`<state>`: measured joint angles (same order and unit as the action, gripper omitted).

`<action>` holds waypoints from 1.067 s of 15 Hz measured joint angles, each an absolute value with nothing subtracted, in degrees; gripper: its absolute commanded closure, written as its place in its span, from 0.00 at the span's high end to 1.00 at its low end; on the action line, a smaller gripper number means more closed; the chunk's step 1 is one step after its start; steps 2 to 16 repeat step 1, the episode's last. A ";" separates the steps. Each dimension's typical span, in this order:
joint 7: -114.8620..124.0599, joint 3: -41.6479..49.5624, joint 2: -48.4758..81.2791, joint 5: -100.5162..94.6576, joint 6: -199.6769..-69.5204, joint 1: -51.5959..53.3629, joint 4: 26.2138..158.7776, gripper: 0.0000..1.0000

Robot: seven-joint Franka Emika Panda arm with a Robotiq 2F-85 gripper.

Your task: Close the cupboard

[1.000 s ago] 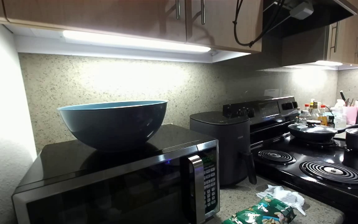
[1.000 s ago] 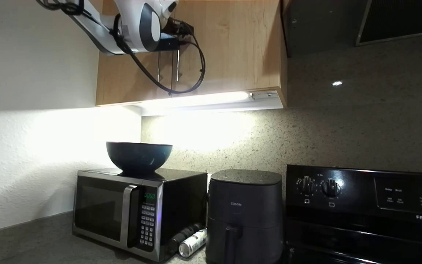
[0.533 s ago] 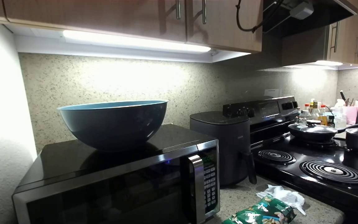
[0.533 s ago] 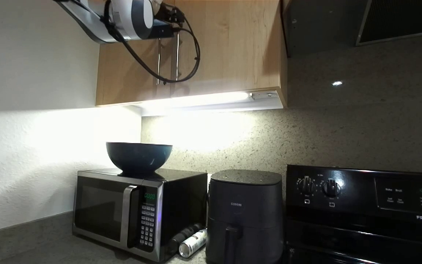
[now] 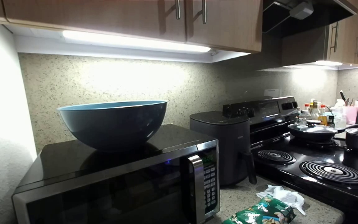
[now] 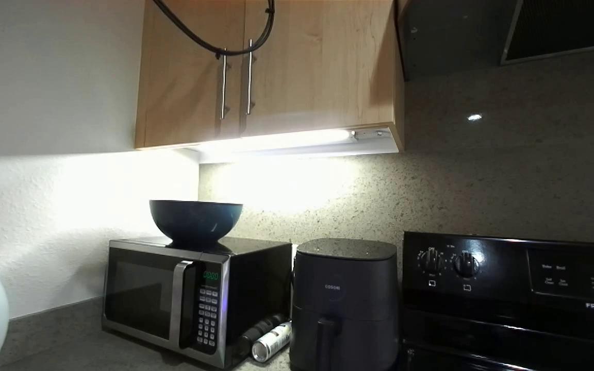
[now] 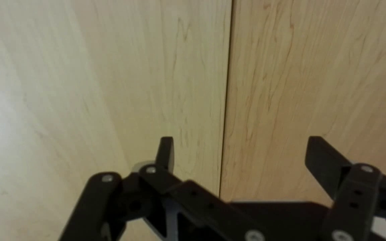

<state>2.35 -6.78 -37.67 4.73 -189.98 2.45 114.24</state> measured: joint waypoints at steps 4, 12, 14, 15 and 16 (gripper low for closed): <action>2.44 -6.46 -38.54 4.74 -189.85 2.45 114.76 1.00; 2.44 -6.46 -38.54 4.74 -189.85 2.45 114.76 1.00; 2.44 -6.46 -38.54 4.74 -189.85 2.45 114.76 1.00; 2.44 -6.46 -38.54 4.74 -189.85 2.45 114.76 1.00; 2.44 -6.46 -38.54 4.74 -189.85 2.45 114.76 1.00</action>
